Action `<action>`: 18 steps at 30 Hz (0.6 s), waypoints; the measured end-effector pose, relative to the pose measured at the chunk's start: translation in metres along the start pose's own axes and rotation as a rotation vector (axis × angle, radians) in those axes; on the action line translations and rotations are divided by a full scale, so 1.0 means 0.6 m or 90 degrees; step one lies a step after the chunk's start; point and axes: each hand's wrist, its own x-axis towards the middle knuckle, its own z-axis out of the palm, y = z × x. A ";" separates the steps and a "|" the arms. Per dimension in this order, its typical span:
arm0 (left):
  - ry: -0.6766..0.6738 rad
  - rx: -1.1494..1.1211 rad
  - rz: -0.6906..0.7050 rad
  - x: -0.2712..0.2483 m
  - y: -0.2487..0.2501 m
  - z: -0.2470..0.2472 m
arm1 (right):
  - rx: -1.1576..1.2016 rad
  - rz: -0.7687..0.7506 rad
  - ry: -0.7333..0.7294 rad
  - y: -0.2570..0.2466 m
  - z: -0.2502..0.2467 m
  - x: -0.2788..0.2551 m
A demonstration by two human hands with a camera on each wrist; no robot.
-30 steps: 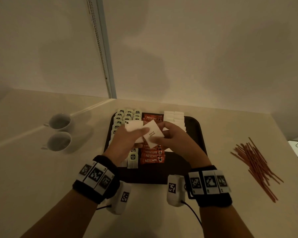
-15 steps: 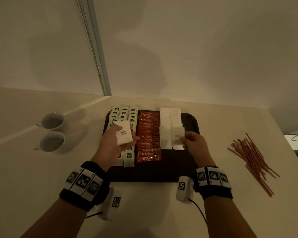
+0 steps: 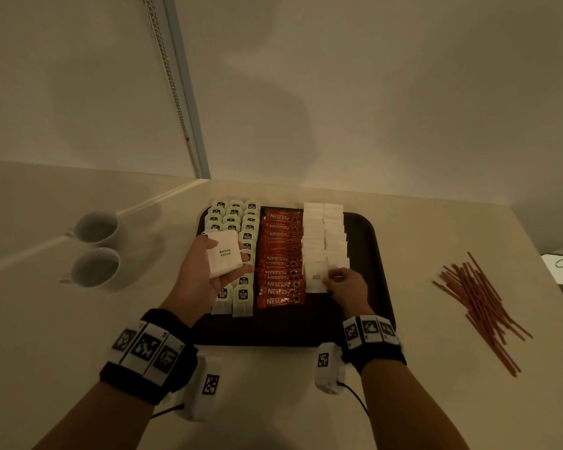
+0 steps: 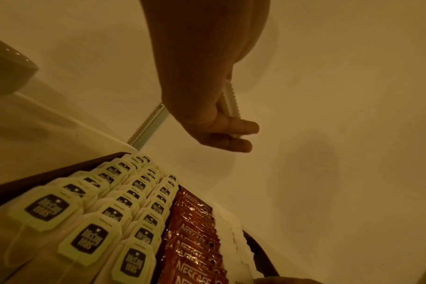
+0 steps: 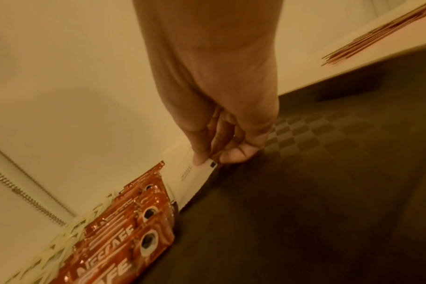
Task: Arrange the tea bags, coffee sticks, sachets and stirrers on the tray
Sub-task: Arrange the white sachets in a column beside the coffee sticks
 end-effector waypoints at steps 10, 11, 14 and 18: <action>-0.023 0.004 -0.031 -0.001 -0.005 0.003 | -0.109 -0.064 0.070 -0.002 0.013 0.002; -0.030 0.000 -0.037 -0.004 -0.004 0.005 | -0.115 -0.074 0.075 -0.005 0.012 -0.001; -0.041 0.020 -0.060 -0.009 -0.002 0.011 | -0.059 -0.152 0.071 -0.039 0.006 -0.017; -0.034 0.120 -0.036 -0.008 -0.006 0.021 | 0.103 -0.302 -0.124 -0.138 0.001 -0.080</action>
